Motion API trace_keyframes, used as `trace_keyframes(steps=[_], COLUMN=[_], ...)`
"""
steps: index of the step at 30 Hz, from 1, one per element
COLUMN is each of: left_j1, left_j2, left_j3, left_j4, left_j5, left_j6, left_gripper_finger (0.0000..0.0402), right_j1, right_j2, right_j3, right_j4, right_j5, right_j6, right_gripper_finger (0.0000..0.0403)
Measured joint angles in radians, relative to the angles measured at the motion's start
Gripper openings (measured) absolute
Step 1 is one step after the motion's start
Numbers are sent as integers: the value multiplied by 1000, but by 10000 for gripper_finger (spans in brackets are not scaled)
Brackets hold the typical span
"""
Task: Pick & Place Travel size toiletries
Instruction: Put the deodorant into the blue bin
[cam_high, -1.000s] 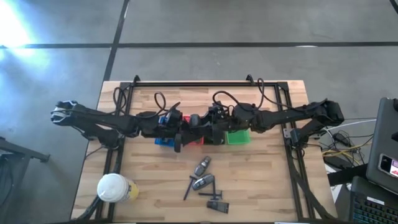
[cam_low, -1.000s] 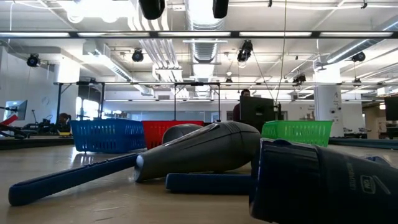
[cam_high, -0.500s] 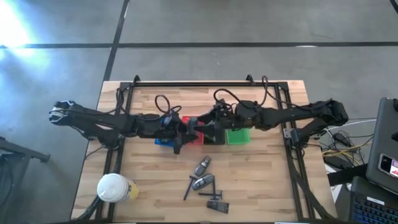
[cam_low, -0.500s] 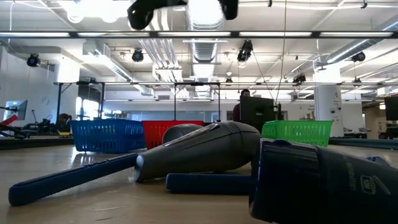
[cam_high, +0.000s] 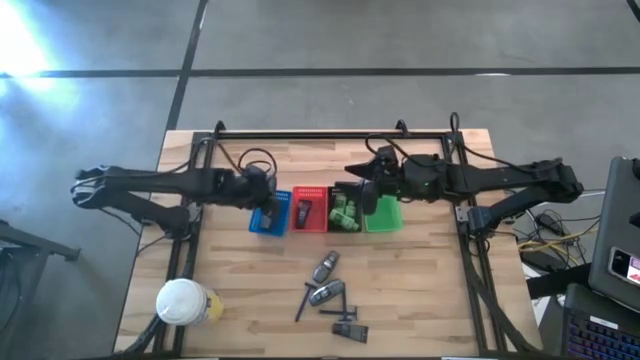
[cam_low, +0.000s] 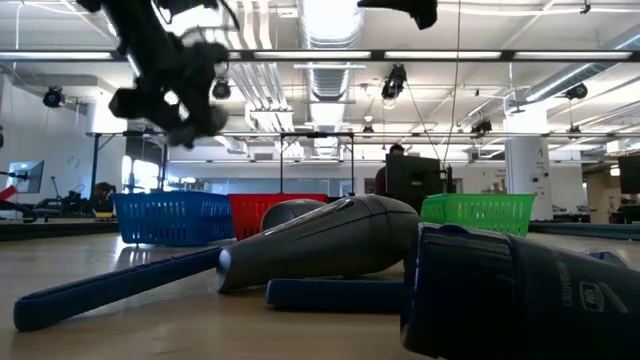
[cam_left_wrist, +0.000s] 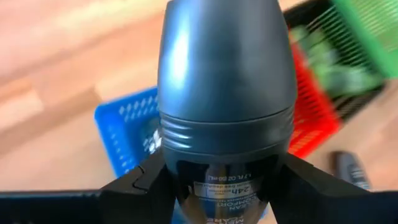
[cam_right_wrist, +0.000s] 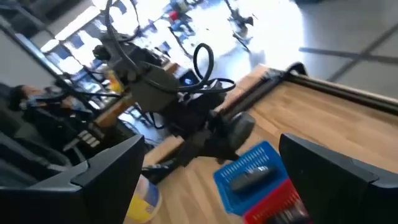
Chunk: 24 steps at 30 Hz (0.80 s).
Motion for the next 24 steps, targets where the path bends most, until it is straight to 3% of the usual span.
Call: trace_keyframes(steps=[7,12,19,24], left_j1=[84,84,84,70], left_j2=[76,142,188,149], left_j3=[-104,-121,-106,-83], left_j4=[51,137,180,168], left_j5=[181,194,192,243], left_j6=[-6,-14,-18,2], left_gripper_finger=[202,203,309,332], right_j1=[1,0,0,0], right_j2=[33,49,49,33], right_j3=[-1,-1,-1,-1], right_j4=[-20,-18,-50,-137], right_j5=[8,6,1,-57], right_j6=[41,53,53,47], right_gripper_finger=[368,368,368,368])
